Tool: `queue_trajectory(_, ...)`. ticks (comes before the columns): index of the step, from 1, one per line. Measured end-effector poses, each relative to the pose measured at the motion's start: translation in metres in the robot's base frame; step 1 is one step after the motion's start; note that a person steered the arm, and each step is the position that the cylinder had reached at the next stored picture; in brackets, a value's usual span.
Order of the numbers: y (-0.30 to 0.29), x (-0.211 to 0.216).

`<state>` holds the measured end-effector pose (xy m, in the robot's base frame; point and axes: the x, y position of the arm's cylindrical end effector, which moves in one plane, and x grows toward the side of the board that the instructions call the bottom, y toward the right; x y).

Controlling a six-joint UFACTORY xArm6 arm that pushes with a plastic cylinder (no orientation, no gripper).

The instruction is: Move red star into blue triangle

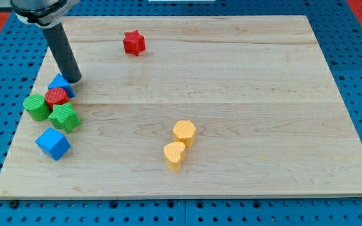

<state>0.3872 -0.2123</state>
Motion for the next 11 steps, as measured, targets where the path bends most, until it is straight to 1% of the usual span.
queue_trajectory(1,0.104,-0.006)
queue_trajectory(2,0.199,-0.067)
queue_trajectory(3,0.197,-0.125)
queue_trajectory(4,0.129,-0.137)
queue_trajectory(5,0.059,-0.088)
queue_trajectory(6,0.017,-0.064)
queue_trajectory(7,-0.008,-0.052)
queue_trajectory(8,0.042,-0.102)
queue_trajectory(9,0.060,-0.058)
queue_trajectory(10,0.020,-0.005)
queue_trajectory(11,0.076,-0.026)
